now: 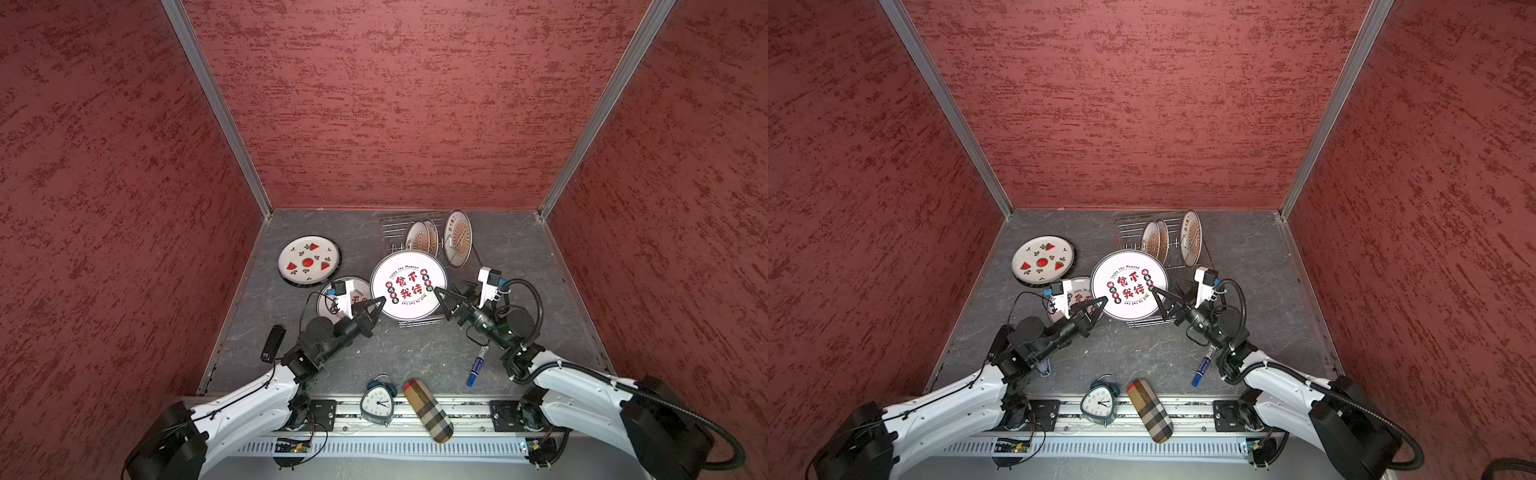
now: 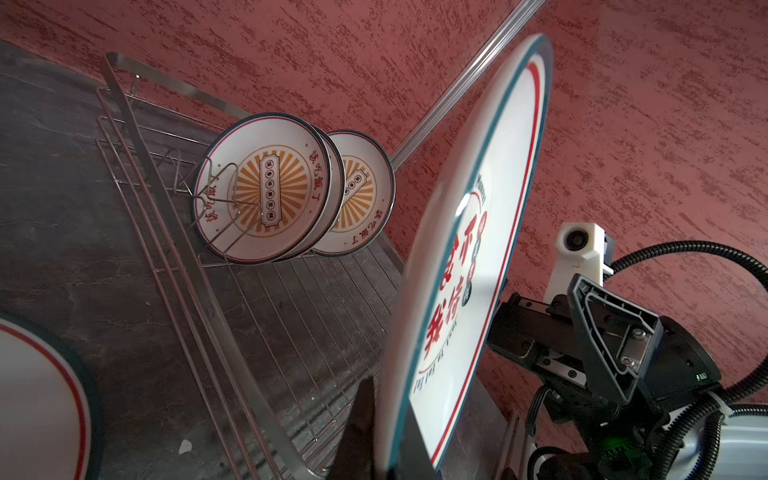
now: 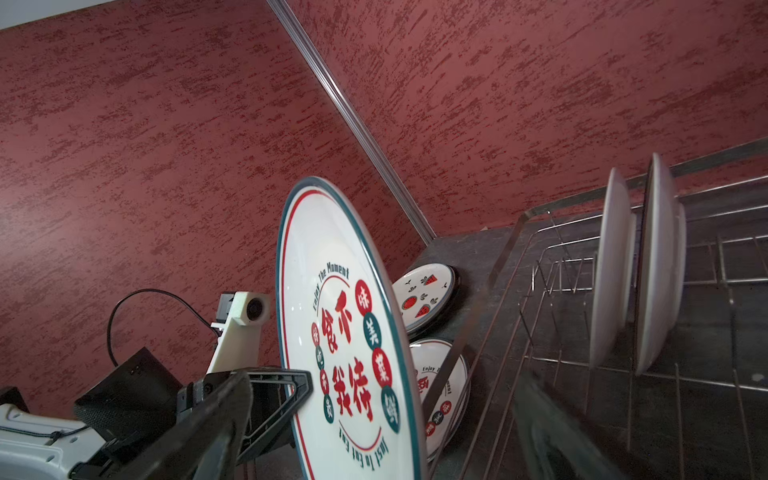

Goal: Unload the plates from the dish rack
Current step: 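Carry the plate with the left gripper while the right gripper returns to the rack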

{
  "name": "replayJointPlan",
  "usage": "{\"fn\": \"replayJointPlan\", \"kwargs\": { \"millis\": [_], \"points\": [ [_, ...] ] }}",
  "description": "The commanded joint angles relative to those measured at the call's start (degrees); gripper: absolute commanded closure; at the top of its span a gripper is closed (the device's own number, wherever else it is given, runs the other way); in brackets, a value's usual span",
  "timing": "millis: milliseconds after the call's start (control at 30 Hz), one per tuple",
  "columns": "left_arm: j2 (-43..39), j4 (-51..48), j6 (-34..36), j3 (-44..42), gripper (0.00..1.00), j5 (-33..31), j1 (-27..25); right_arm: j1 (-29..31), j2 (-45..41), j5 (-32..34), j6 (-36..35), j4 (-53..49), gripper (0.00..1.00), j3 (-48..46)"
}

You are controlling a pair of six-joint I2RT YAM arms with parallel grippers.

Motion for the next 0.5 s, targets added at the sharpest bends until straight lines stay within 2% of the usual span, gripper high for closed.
{"fn": "replayJointPlan", "kwargs": {
  "millis": [0, 267, 467],
  "points": [
    [-3.3, -0.7, -2.2, -0.5, 1.00, -1.2, 1.8, 0.3, -0.5, 1.0, 0.1, 0.4, 0.01, 2.7],
    [-10.3, -11.9, -8.7, -1.0, 1.00, 1.9, 10.0, 0.7, 3.3, -6.3, -3.2, -0.7, 0.01, 6.3],
    [-14.0, -20.9, -11.6, 0.3, 1.00, 3.1, 15.0, 3.3, 9.9, -9.0, -7.7, -6.9, 0.01, 12.8]
  ]
}}
